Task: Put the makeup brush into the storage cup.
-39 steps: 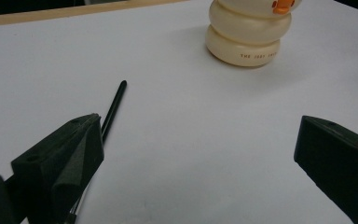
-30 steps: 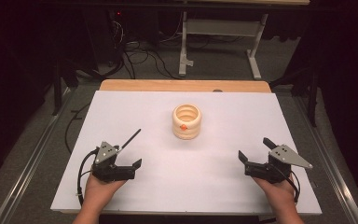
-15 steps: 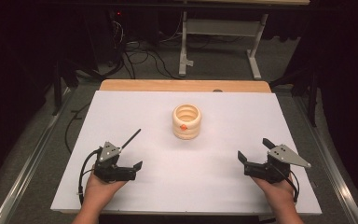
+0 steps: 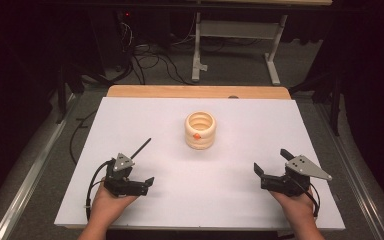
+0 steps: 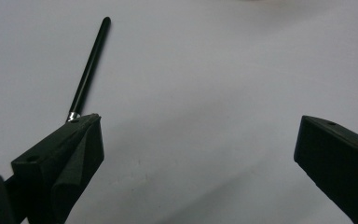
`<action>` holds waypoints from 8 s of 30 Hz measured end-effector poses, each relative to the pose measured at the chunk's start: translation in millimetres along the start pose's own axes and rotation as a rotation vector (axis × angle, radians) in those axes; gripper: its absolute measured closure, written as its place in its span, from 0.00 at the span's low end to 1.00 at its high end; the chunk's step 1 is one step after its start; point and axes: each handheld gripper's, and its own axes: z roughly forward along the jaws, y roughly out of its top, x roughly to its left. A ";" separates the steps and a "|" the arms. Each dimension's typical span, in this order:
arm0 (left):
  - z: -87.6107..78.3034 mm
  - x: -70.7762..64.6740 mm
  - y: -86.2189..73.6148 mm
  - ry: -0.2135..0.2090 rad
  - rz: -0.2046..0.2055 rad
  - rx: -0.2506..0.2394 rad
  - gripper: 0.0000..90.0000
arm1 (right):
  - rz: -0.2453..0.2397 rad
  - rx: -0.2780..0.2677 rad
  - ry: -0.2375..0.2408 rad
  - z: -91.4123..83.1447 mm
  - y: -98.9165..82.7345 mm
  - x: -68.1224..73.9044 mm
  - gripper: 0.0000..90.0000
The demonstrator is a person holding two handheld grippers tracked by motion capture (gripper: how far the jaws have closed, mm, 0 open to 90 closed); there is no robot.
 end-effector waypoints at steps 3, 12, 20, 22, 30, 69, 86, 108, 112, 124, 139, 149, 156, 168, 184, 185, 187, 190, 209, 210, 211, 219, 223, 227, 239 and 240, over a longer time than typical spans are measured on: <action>1.8 -0.6 -0.4 -0.003 0.006 0.019 0.02 | 0.000 0.003 0.000 0.0 0.1 0.1 0.03; 7.0 -3.0 -1.2 -0.011 0.019 0.080 0.02 | 0.002 0.013 0.015 0.6 0.0 0.9 0.01; 9.5 -3.6 -1.5 -0.016 0.027 0.118 0.01 | 0.005 0.015 0.016 0.6 0.4 1.2 0.01; 8.8 -2.8 -1.3 -0.017 0.022 0.120 0.01 | 0.007 0.016 0.015 0.5 0.4 1.1 0.01; -0.4 2.0 2.7 -0.013 -0.005 0.123 0.00 | -0.002 0.015 0.013 -0.1 0.5 0.4 0.01; 9.8 67.4 48.5 -0.022 -0.098 0.354 0.01 | 0.030 0.003 0.038 -2.7 -1.5 -2.4 0.01; 32.8 73.8 58.4 -0.021 -0.046 0.494 0.07 | 0.038 -0.001 0.045 -2.9 -2.2 -4.3 0.01; 43.5 81.3 74.2 -0.006 0.034 0.567 0.67 | 0.038 -0.006 0.049 -2.6 -2.4 -5.1 0.01; 45.1 82.4 73.2 -0.009 0.036 0.577 0.74 | 0.039 -0.006 0.050 -2.6 -2.5 -4.9 0.01; 46.5 82.5 73.1 -0.006 0.050 0.591 0.84 | 0.038 -0.004 0.050 -1.4 -2.8 -4.4 0.02; 47.6 75.8 73.1 0.018 0.082 0.597 0.89 | 0.034 -0.004 0.053 -0.3 -2.1 -3.2 0.02; 48.7 76.6 74.8 0.013 0.074 0.612 0.92 | 0.042 -0.001 0.055 -0.8 -2.6 -3.6 0.02; 48.8 77.0 75.3 0.010 0.061 0.615 0.92 | 0.037 -0.004 0.051 -1.3 -2.7 -4.6 0.02; 47.5 54.8 76.8 -0.039 0.138 0.609 0.92 | 0.037 0.000 0.052 -1.3 -3.0 -4.6 0.02; 40.5 7.5 88.9 -0.116 0.280 0.588 0.92 | 0.037 0.003 0.050 -0.9 -3.2 -4.3 0.02; 40.8 3.5 89.6 -0.123 0.286 0.587 0.92 | 0.038 0.005 0.049 -0.9 -3.3 -4.2 0.02; 41.5 -4.1 92.0 -0.131 0.308 0.583 0.92 | 0.036 0.004 0.050 -0.7 -3.4 -4.5 0.02; 43.3 -15.0 94.7 -0.147 0.328 0.579 0.92 | 0.038 0.004 0.049 -0.8 -3.2 -4.5 0.02; 51.6 -51.1 109.8 -0.195 0.416 0.578 0.92 | 0.036 -0.009 0.044 -1.8 -2.9 -5.0 0.02; 52.3 -52.8 110.2 -0.197 0.419 0.580 0.92 | 0.036 -0.008 0.045 -1.7 -2.9 -4.8 0.02; 52.9 -54.5 110.8 -0.198 0.424 0.584 0.92 | 0.036 -0.009 0.044 -1.7 -2.9 -4.7 0.02; 57.0 -69.8 115.8 -0.221 0.464 0.581 0.92 | 0.036 -0.010 0.043 -1.8 -3.0 -4.8 0.02; 58.1 -76.2 118.2 -0.230 0.478 0.580 0.92 | 0.036 -0.009 0.046 -1.6 -3.3 -5.0 0.02; 59.8 -80.3 119.6 -0.234 0.486 0.578 0.92 | 0.038 -0.002 0.045 -0.9 -3.6 -5.0 0.02; 62.6 -83.6 131.4 -0.246 0.501 0.586 0.92 | -0.005 0.037 0.030 25.7 19.8 -5.1 0.04; 62.9 -83.9 131.7 -0.247 0.502 0.587 0.92 | -0.018 0.048 0.023 29.6 21.1 -5.7 0.04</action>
